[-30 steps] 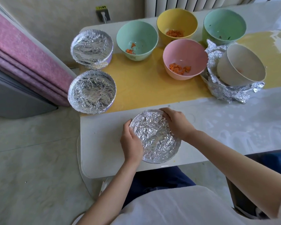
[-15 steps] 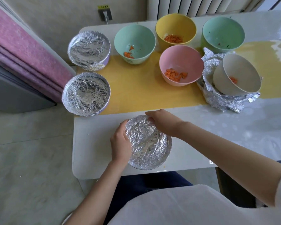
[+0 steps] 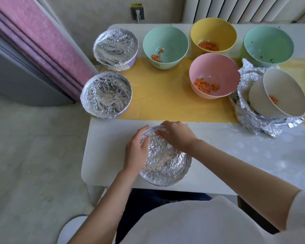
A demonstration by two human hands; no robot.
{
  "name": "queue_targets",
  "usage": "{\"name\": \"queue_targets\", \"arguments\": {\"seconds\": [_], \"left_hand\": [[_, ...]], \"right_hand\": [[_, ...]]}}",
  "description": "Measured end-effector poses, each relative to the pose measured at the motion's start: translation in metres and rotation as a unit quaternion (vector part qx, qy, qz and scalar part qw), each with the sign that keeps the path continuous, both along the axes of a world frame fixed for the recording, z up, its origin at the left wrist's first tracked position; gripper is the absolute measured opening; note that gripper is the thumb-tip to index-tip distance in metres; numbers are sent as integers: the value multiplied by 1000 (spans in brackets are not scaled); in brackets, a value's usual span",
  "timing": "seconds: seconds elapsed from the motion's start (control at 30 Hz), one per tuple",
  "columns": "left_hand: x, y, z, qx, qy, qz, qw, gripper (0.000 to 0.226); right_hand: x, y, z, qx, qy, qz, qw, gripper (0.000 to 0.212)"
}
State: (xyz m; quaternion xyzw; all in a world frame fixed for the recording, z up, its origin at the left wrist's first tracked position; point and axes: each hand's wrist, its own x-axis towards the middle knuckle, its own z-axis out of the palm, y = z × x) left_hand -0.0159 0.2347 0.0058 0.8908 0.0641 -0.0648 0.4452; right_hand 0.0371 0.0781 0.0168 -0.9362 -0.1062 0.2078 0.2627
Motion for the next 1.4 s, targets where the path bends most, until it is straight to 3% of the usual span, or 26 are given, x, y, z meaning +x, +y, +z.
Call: {"name": "queue_targets", "arguments": {"seconds": [0.17, 0.33, 0.63, 0.93, 1.23, 1.4], "left_hand": [[1, 0, -1, -11, 15, 27, 999, 28], [3, -1, -5, 39, -4, 50, 998, 25], [1, -3, -7, 69, -13, 57, 996, 26], [-3, -9, -6, 48, -27, 78, 995, 29], [-10, -20, -7, 34, -29, 169, 985, 26], [-13, -21, -7, 22, -42, 198, 979, 27]], "right_hand": [[10, 3, 4, 48, 13, 5, 999, 36], [21, 11, 3, 74, -12, 71, 995, 24], [7, -12, -1, 76, -5, 65, 995, 31], [-15, -21, 2, 164, 42, -97, 981, 31], [-32, -29, -1, 270, 122, -271, 916, 27], [-36, -31, 1, 294, 159, -306, 892, 31]]}}
